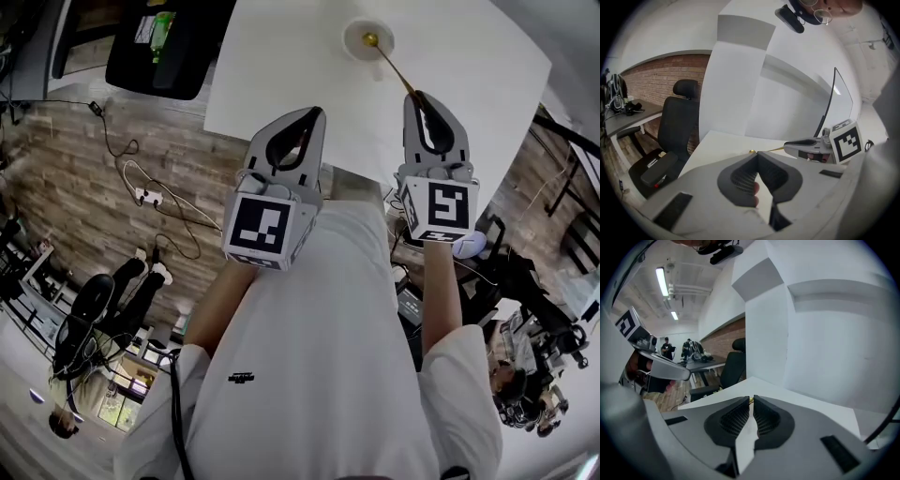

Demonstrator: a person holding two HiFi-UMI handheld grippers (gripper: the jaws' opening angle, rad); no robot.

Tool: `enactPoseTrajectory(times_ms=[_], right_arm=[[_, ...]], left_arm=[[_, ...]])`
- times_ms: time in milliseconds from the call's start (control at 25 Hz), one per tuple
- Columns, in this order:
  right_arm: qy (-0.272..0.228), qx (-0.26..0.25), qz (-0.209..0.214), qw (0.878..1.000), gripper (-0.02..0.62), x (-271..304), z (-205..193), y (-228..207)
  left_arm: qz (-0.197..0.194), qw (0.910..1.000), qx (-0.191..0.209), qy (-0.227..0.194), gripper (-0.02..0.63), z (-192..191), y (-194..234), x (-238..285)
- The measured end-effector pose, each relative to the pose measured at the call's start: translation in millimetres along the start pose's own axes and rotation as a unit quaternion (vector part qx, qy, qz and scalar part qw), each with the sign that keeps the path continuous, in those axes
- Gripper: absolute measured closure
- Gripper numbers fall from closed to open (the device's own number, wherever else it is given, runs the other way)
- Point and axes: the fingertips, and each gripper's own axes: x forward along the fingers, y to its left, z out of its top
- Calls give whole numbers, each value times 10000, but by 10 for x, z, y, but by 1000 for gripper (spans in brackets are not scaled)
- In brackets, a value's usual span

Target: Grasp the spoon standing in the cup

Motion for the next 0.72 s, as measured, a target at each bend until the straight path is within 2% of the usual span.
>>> enactPoseTrajectory(times_ms=[400, 440, 720], right_arm=[[-217, 119, -353, 9991, 574, -341, 203, 105], [-257, 119, -371, 9989, 591, -382, 231, 124], [-551, 21, -404, 9977, 591, -628, 472, 283]], left_arm=[[-220, 9993, 191, -219, 597, 152, -83, -217], [-239, 9992, 208, -240, 597, 166, -98, -244], [-395, 9974, 376, -476, 597, 319, -174, -389]])
